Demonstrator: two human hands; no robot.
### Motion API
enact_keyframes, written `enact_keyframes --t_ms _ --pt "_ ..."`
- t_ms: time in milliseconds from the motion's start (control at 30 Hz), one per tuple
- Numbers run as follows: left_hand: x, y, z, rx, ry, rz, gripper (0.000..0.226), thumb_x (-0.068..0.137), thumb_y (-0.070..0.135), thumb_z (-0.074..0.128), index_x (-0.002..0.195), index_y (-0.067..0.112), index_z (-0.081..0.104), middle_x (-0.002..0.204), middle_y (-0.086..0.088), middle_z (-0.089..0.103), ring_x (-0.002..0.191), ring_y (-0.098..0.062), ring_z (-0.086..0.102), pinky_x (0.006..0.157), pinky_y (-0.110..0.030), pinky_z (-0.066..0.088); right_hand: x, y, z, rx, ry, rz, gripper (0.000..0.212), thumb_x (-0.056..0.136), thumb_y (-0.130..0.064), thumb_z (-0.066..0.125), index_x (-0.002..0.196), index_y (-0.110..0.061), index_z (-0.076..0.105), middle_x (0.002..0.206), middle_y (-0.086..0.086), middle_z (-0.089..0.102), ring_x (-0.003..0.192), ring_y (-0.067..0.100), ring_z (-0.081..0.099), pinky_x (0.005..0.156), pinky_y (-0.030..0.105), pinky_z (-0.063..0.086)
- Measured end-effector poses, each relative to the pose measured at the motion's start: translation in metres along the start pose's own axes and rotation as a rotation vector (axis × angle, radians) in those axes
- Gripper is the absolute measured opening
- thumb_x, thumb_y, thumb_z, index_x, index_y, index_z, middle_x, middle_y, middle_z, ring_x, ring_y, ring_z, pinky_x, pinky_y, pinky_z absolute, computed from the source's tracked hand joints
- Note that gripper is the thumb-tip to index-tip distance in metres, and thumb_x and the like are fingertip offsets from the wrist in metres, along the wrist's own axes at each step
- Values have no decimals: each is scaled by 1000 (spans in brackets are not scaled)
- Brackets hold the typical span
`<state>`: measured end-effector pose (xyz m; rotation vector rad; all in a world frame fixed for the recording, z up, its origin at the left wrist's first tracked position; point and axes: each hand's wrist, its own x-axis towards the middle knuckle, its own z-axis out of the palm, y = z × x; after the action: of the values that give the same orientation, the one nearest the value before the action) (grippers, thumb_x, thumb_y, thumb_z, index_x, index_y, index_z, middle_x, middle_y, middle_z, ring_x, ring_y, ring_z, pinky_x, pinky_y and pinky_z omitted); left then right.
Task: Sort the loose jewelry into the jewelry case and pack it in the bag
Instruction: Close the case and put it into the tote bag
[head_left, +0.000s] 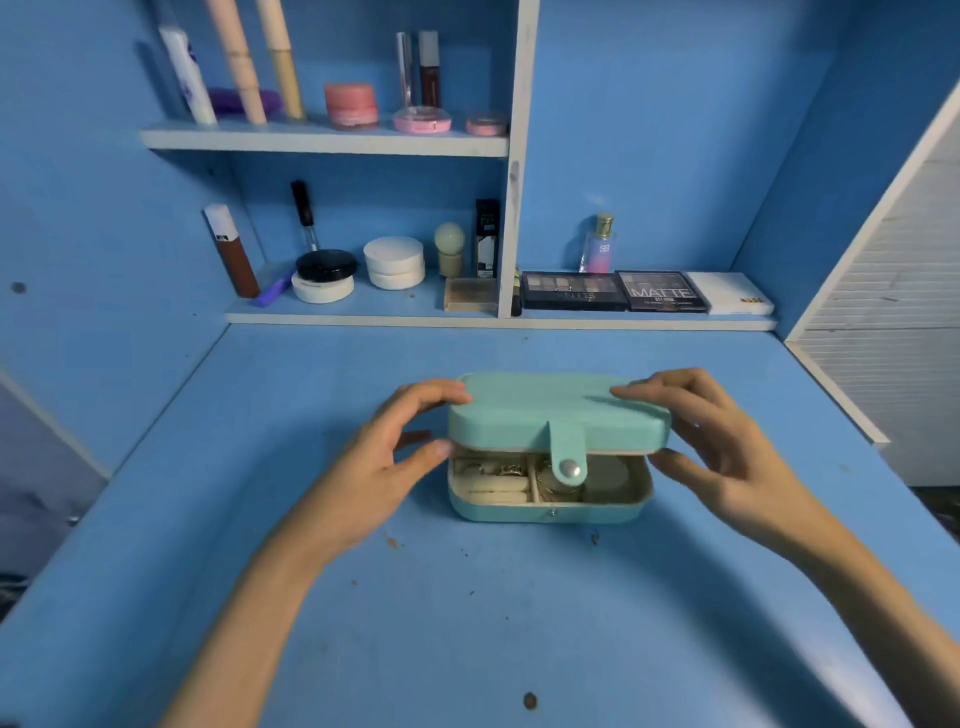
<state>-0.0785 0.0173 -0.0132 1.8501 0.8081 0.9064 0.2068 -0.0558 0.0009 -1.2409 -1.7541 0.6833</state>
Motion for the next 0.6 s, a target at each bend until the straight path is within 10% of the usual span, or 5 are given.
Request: enact_keyframes --t_ms 400,600 --pt "8 15 19 357 115 66 28 77 20 49 98 32 63 115 17 56 120 4 42 98 -3 22 -16 1 26 -485 -12 -175 49 77 -21 41 123 -18 58 120 0 46 117 14 42 98 16 30" --pt "47 20 52 812 -161 -55 50 103 43 23 150 28 26 160 9 15 148 -10 0 118 -32 0 -14 1 57 -634 11 -258 48 82 -21 39 126 -14 58 128 3 55 127 22 44 107 41 31"
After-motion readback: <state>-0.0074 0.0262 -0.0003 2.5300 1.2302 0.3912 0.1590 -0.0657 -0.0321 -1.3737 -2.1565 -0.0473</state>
